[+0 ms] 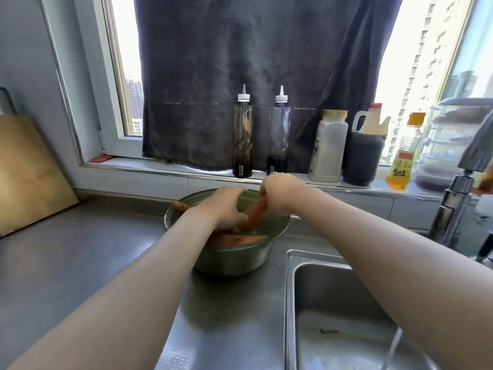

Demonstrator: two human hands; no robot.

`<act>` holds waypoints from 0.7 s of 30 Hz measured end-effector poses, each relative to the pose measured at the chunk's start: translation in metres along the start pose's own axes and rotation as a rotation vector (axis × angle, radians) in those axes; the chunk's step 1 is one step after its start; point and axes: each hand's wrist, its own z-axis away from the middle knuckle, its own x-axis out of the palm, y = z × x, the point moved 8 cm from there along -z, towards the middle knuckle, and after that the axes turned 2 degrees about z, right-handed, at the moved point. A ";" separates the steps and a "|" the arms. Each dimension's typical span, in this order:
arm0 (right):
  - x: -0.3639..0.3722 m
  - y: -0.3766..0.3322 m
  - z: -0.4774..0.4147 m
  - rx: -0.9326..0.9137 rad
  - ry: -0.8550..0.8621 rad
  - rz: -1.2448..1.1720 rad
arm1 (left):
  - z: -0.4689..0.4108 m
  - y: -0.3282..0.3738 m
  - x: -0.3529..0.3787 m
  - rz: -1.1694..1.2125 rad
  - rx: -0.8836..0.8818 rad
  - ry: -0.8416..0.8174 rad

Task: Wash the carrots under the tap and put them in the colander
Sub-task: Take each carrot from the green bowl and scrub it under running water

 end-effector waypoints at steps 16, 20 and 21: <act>0.110 0.158 0.190 0.392 0.161 -1.400 | 0.034 0.197 0.062 -0.413 0.453 0.049; 0.149 0.186 0.219 0.485 0.054 -1.491 | 0.043 0.212 0.119 -0.418 0.437 -0.059; 0.157 0.193 0.224 0.530 0.058 -1.499 | 0.044 0.209 0.135 -0.379 0.410 -0.099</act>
